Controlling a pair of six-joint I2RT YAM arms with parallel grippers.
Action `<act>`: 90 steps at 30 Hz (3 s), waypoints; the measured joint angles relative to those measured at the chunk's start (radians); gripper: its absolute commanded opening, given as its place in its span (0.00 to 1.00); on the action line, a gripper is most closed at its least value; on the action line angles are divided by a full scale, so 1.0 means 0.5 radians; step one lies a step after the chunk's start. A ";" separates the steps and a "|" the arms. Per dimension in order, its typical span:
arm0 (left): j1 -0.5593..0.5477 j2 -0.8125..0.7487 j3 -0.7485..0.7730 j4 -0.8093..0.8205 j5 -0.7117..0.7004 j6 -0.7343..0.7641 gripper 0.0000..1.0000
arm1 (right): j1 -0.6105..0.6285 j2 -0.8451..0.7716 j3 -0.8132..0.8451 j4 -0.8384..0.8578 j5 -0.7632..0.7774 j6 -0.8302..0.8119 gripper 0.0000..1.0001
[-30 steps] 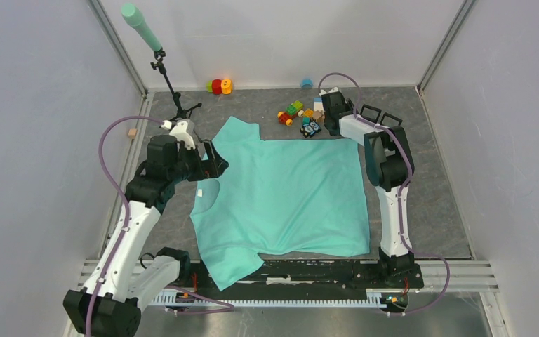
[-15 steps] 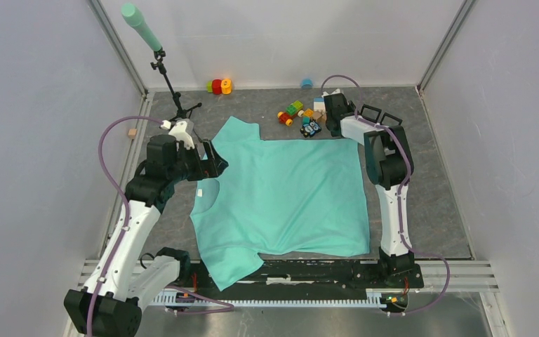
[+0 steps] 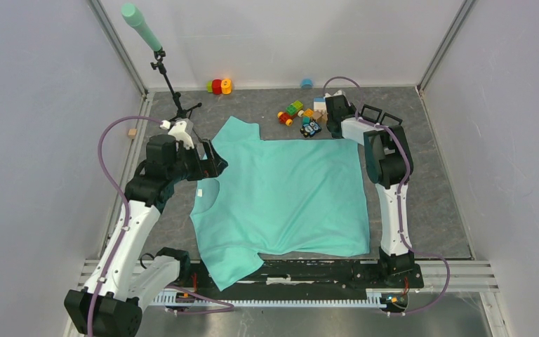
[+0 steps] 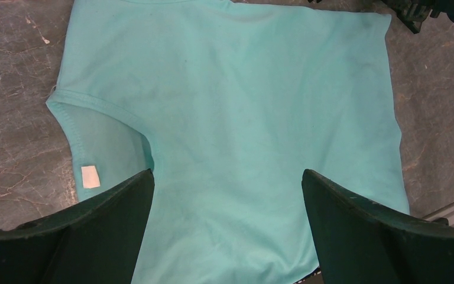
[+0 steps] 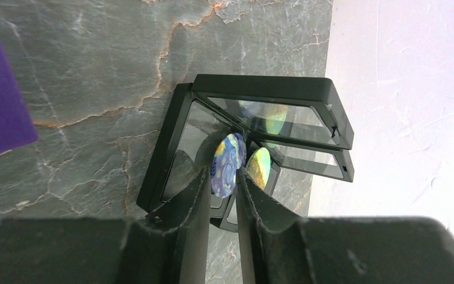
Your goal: Pin the brooch onto the clothing
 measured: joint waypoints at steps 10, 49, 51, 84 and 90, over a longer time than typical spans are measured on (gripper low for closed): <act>0.011 0.000 -0.001 0.001 0.001 0.000 1.00 | -0.013 0.029 -0.022 0.041 0.034 -0.024 0.23; 0.008 0.079 -0.143 0.216 0.335 0.001 0.97 | 0.156 -1.544 -1.327 0.170 -1.018 0.568 0.00; -0.066 0.089 -0.154 0.227 0.356 0.002 0.97 | 0.159 -1.660 -1.451 0.133 -1.294 0.630 0.00; -0.892 0.309 -0.224 0.667 0.988 0.044 0.71 | 0.545 -2.336 -1.875 0.735 -3.655 1.681 0.00; -0.892 0.287 -0.259 0.797 1.049 0.000 0.57 | 0.603 -2.336 -1.875 1.012 -3.732 1.888 0.00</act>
